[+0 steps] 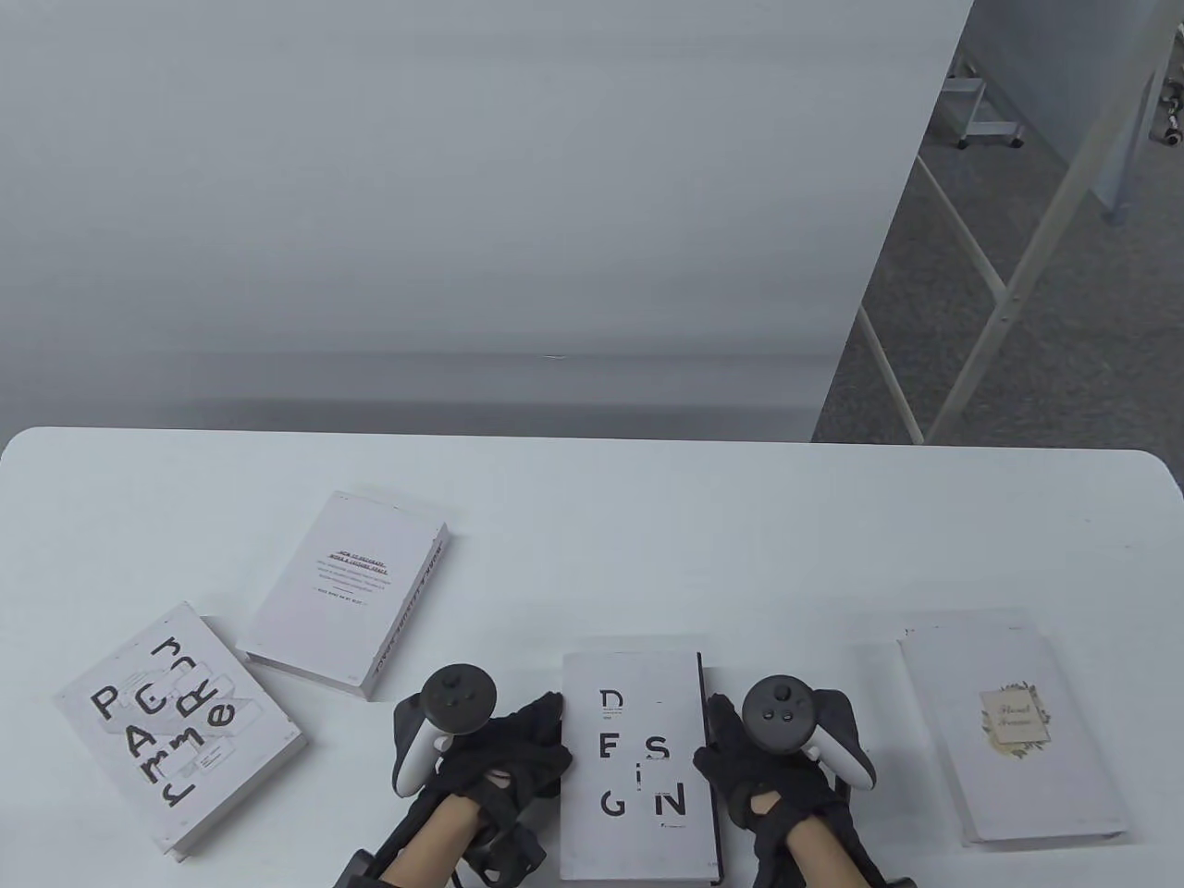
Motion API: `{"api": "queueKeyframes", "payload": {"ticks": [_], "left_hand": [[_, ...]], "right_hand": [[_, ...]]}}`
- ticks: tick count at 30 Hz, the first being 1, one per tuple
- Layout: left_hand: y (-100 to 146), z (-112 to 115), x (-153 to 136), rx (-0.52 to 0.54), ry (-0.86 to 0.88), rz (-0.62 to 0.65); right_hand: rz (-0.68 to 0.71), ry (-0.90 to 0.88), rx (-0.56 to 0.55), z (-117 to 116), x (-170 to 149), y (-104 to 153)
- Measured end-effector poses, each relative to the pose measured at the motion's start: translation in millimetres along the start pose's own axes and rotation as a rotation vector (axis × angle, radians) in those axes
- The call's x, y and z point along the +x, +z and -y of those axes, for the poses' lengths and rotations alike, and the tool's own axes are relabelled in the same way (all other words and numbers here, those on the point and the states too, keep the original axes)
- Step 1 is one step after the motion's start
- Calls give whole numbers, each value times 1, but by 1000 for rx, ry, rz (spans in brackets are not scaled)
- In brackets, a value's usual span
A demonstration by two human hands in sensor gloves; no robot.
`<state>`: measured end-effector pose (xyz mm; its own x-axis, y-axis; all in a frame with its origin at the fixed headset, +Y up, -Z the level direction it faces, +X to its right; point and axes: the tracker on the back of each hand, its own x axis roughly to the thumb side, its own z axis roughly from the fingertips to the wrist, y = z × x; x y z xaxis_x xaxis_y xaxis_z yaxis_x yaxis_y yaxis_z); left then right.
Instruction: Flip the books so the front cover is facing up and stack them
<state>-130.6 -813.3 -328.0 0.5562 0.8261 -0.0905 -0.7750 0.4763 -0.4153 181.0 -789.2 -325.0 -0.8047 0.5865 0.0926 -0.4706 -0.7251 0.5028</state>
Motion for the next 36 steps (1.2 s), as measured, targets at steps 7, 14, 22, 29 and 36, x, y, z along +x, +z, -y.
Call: {"api": "queueKeyframes", "payload": {"ticks": [7,14,22,29,36], "left_hand": [[0,0,-2,17,8,-3],[-2,-9,-10,-21,42,-57],[-2,-16,-15,-12,10,-88],[-3,-16,-13,-12,-46,-79],[-1,-16,-3,14,-199,-45]], "right_hand": [[95,46,-115,4,12,12],[307,254,-374,7,42,28],[460,412,-387,-8,70,32],[504,540,-346,-16,77,31],[515,578,-389,-20,75,33]]}}
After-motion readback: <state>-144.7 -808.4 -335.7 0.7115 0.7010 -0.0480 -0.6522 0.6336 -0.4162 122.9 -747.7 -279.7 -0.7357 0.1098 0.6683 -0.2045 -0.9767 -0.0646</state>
